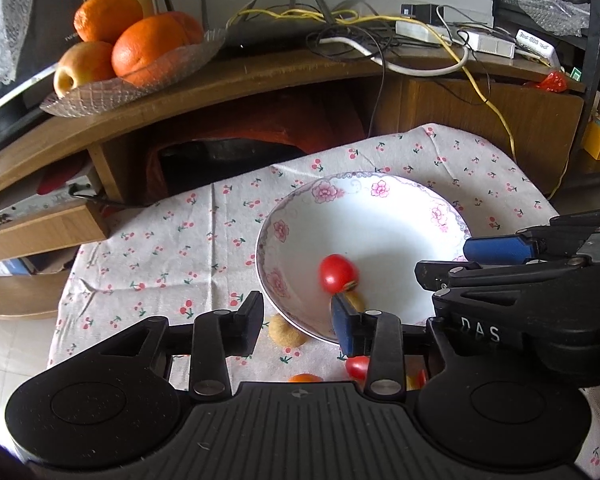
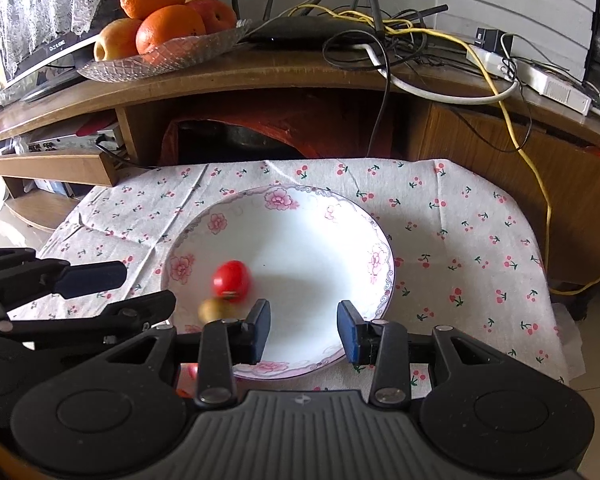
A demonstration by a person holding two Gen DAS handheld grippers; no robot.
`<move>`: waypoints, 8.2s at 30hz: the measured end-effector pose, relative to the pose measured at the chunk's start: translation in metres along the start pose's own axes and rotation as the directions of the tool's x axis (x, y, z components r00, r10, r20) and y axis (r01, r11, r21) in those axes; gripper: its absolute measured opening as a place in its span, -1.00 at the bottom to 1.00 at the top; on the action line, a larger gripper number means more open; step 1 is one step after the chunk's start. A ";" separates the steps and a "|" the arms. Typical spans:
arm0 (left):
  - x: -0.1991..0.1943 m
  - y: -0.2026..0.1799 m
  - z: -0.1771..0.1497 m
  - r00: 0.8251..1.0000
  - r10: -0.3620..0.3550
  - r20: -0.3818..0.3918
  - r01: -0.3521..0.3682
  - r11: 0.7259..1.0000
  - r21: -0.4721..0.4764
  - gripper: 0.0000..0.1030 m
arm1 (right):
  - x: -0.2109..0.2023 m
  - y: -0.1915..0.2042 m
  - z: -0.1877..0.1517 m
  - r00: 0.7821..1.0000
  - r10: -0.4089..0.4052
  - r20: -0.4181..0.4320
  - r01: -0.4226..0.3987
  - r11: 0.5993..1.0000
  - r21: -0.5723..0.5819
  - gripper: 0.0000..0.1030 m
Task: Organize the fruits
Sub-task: 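Open the right tool over the bowl while the left tool releases the brown fruit, then withdraw both tools from the bowl toward the remaining fruits, then grasp the large red tomato with the left tool while the right tool approaches a mandarin, then grasp the mandarin orange with the right tool, then carry the large tomato with the left tool while the right tool carries the mandarin to the bowl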
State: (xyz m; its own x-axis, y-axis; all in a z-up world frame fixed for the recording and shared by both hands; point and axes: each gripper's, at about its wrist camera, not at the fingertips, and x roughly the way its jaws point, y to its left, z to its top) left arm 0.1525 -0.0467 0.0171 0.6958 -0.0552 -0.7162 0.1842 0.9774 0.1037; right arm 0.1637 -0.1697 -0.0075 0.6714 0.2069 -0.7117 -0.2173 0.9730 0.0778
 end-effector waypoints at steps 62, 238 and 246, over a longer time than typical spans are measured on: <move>-0.063 0.008 -0.090 0.996 -0.061 -0.058 0.064 0.997 0.037 0.22 | -0.052 0.039 -0.086 0.991 0.089 -0.099 -0.094 0.995 -0.043 -0.20; -0.042 -0.009 -0.054 0.994 -0.107 -0.029 0.108 0.993 0.039 -0.05 | -0.066 0.014 -0.069 0.997 0.070 -0.030 -0.071 0.997 -0.010 -0.38; -0.037 -0.009 -0.041 0.995 -0.102 -0.012 0.102 0.994 0.038 -0.06 | -0.062 0.007 -0.058 0.998 0.070 -0.005 -0.070 0.997 0.013 -0.38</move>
State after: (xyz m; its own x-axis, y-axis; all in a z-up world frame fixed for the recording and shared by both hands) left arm 0.0965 -0.0456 0.0144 0.6647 -0.1520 -0.7315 0.2808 0.9581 0.0560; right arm 0.0799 -0.1818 -0.0031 0.6508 0.2736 -0.7082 -0.2545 0.9575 0.1361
